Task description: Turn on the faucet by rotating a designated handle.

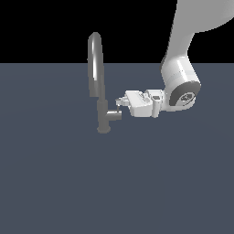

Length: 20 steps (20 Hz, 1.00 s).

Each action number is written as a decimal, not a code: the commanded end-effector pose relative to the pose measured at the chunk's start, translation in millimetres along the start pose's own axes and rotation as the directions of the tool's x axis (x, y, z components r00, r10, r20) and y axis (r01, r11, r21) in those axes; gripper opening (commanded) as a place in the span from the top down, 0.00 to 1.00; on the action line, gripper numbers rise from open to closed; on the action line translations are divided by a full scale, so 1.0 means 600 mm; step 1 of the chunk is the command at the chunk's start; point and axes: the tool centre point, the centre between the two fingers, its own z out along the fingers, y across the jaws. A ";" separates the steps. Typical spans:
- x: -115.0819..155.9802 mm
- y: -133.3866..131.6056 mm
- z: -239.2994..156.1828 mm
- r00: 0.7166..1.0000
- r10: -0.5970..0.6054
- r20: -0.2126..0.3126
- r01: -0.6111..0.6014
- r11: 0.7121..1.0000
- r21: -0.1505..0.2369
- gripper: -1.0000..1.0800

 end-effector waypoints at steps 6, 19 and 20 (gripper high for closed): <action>0.018 0.031 0.000 1.000 0.006 0.002 -0.006 1.000 -0.002 1.00; 0.079 0.083 0.000 1.000 0.010 0.004 -0.010 1.000 -0.005 1.00; 0.043 0.063 0.000 1.000 -0.023 0.003 0.024 1.000 -0.007 1.00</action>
